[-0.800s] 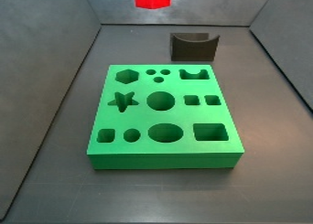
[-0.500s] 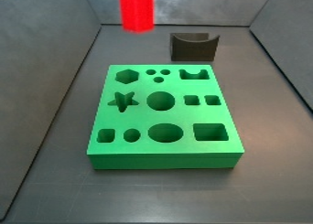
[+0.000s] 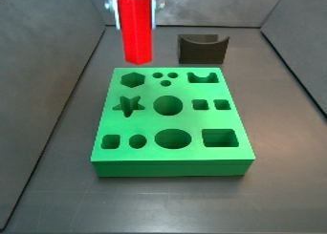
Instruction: Insert the hexagon object.
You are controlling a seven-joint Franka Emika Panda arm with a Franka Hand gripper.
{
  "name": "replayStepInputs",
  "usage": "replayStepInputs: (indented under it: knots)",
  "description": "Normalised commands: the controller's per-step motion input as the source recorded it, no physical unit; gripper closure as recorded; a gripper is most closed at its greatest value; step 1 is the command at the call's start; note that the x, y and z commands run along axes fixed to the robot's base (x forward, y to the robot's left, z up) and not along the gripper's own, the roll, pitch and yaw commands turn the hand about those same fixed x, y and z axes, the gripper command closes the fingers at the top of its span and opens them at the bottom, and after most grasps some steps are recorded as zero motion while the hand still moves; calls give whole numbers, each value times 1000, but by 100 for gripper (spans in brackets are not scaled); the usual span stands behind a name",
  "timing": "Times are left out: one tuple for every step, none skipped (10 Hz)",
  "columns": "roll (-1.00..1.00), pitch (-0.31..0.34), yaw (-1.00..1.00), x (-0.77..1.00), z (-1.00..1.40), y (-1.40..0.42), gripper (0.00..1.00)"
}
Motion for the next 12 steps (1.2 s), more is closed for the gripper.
replayStepInputs:
  knots:
    - [-154, 0, 0, -329, -1000, 174, 100]
    - [0, 0, -151, -377, -1000, 100, 100]
    - [56, -27, -149, -369, -929, 114, 100]
    - [93, 0, -163, -51, -843, 154, 100]
    - [71, 61, -114, 197, -826, 140, 100]
    - [63, 114, -74, 380, -803, 129, 100]
    - [71, 127, -66, 417, -760, 26, 100]
    - [53, 84, -29, 214, -746, 0, 100]
    - [63, 33, 0, 49, -760, 0, 100]
    - [-13, 0, 0, 0, -966, 0, 100]
    - [0, 0, 0, 0, -1000, -46, 100]
    - [121, 0, -100, 0, -1000, -160, 100]
